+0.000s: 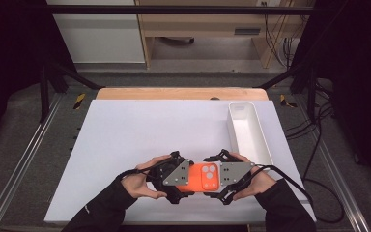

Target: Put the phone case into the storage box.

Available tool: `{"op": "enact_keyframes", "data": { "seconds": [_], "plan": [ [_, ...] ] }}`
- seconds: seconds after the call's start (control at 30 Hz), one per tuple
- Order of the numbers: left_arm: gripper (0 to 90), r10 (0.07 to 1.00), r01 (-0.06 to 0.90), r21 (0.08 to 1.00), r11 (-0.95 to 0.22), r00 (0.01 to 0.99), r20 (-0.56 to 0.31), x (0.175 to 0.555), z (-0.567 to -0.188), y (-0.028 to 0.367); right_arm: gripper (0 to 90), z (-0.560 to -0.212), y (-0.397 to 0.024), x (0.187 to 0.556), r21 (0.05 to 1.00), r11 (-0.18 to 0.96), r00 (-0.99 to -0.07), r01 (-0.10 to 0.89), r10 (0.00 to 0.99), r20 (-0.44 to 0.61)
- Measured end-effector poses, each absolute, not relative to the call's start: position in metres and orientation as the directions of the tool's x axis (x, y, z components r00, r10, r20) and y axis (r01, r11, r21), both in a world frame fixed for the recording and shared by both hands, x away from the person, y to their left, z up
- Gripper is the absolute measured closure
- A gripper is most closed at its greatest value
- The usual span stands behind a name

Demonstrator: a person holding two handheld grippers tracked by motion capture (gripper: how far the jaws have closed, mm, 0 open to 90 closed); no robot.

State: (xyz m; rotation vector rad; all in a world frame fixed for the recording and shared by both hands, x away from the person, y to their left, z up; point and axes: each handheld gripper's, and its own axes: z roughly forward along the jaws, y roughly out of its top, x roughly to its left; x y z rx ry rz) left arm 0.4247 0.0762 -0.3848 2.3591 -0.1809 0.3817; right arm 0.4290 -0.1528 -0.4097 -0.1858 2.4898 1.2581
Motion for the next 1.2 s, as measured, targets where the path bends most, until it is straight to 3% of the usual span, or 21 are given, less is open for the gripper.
{"op": "enact_keyframes", "data": {
  "seconds": [0.5, 1.2],
  "plan": [
    [15.2, -0.032, -0.243, 0.656, -0.714, 0.948, 0.317, 0.4239, -0.3860, 0.0775, 14.2, -0.4123, -0.1509, 0.4290, 0.775, 0.570, -0.941, -0.274, 0.010, -0.340],
    [15.2, -0.047, -0.250, 0.645, -0.722, 0.948, 0.316, 0.4231, -0.3887, 0.0763, 14.2, -0.4128, -0.1501, 0.4281, 0.784, 0.558, -0.945, -0.272, -0.003, -0.326]
  ]
}}
